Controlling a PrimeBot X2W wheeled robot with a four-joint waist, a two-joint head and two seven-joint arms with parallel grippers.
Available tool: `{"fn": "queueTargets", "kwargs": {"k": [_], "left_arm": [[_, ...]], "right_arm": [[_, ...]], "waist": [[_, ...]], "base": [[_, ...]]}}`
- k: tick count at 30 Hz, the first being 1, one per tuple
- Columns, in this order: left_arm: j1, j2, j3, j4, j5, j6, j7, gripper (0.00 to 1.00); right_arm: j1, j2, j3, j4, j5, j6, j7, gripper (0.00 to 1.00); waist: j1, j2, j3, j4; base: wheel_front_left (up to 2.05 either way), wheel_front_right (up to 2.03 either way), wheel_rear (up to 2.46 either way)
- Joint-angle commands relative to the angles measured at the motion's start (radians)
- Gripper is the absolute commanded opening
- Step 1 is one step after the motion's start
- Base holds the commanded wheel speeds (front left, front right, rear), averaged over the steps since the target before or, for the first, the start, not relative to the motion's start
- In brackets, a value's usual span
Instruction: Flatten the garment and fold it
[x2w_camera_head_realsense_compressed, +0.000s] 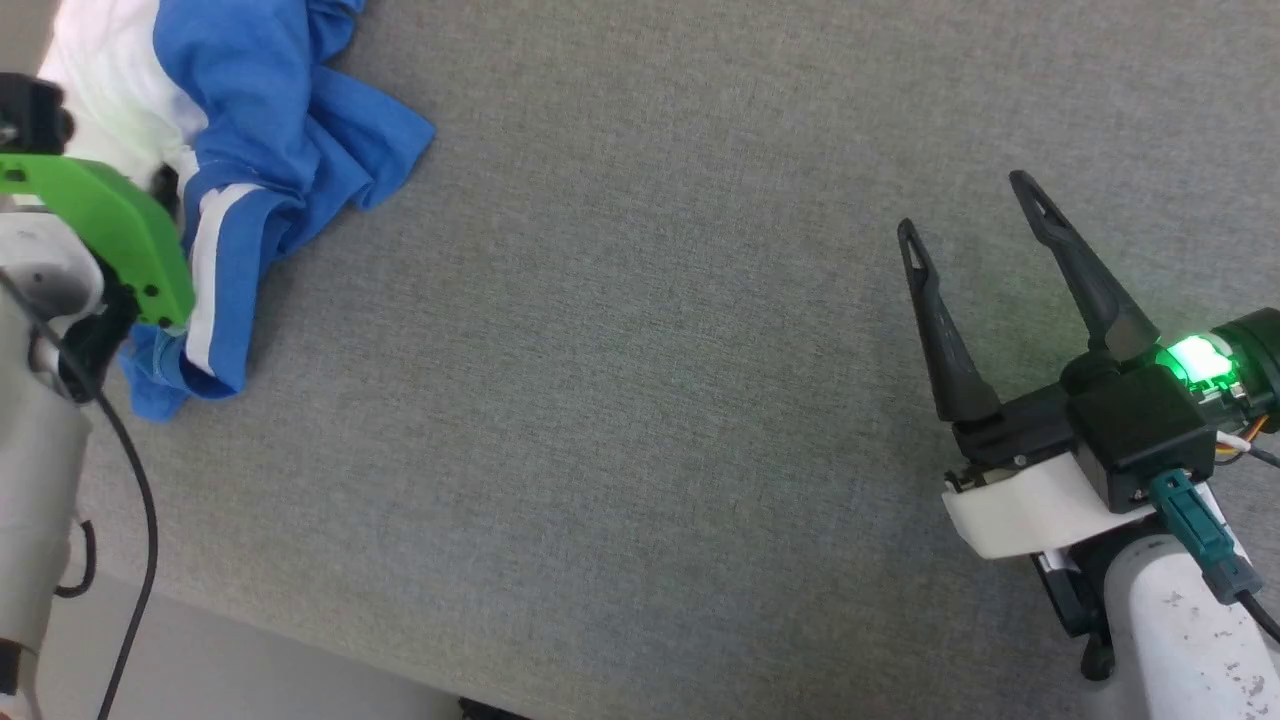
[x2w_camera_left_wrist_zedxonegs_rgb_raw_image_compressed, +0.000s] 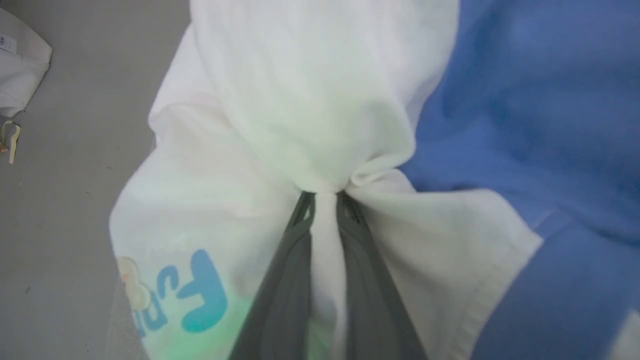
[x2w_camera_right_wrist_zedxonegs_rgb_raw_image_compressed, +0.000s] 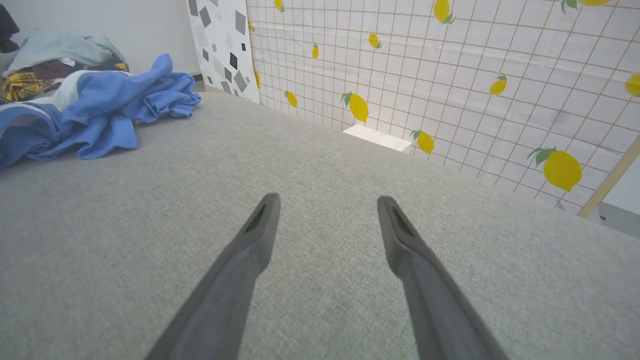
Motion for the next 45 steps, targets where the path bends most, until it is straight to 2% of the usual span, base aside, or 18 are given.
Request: {"fn": "queueTargets", "kwargs": {"k": [1, 8, 13, 18, 24, 28, 32, 40, 45], "left_arm": [[0.001, 0.015, 0.009, 0.01, -0.01, 0.0, -0.029, 0.0], [-0.045, 0.058, 0.041, 0.007, -0.03, 0.0, -0.127, 0.0], [-0.104, 0.092, 0.062, -0.045, -0.051, 0.0, -0.185, 0.0], [-0.165, 0.099, 0.069, -0.128, -0.056, 0.0, -0.201, 0.0], [-0.232, 0.093, 0.065, -0.26, -0.06, 0.025, -0.153, 0.0], [-0.278, 0.062, 0.069, -0.371, -0.078, 0.065, -0.108, 0.0], [-0.312, 0.004, 0.055, -0.478, -0.095, 0.118, -0.056, 0.0], [-0.342, -0.137, 0.011, -0.656, -0.145, 0.231, 0.04, 0.0], [-0.341, -0.198, -0.044, -0.699, -0.149, 0.246, 0.066, 0.0]], "right_arm": [[-0.011, 0.005, 0.001, 0.007, 0.011, -0.002, -0.014, 1.0], [0.0, 0.026, 0.003, 0.056, 0.033, -0.002, -0.052, 1.0], [0.022, 0.042, -0.019, 0.085, 0.047, -0.002, -0.08, 1.0], [0.056, 0.053, -0.052, 0.11, 0.062, -0.002, -0.109, 1.0], [0.087, 0.059, -0.094, 0.133, 0.096, -0.002, -0.145, 1.0], [0.109, 0.059, -0.13, 0.145, 0.136, -0.002, -0.166, 1.0], [0.128, 0.059, -0.17, 0.164, 0.166, -0.002, -0.186, 1.0], [0.146, 0.059, -0.258, 0.174, 0.203, -0.002, -0.211, 1.0], [0.131, 0.059, -0.334, 0.149, 0.21, -0.002, -0.22, 1.0]], "waist": [[-0.0001, -0.0001, -0.035, -0.002], [-0.0001, -0.0001, -0.148, -0.016], [-0.0001, -0.0001, -0.231, -0.032], [-0.0001, -0.0001, -0.303, -0.047], [-0.0001, -0.0001, -0.386, -0.078], [-0.0001, -0.0001, -0.435, -0.1], [-0.0001, -0.0001, -0.482, -0.126], [-0.0001, -0.0001, -0.536, -0.191], [-0.0001, -0.0001, -0.525, -0.241]], "base": [[0.0, 0.0, 0.0], [0.0, 0.0, 0.0], [0.0, 0.0, 0.0], [0.0, 0.0, 0.0], [0.0, 0.0, 0.0], [0.0, 0.0, 0.0], [0.0, 0.0, 0.0], [0.0, 0.0, 0.0], [0.0, 0.0, 0.0]]}}
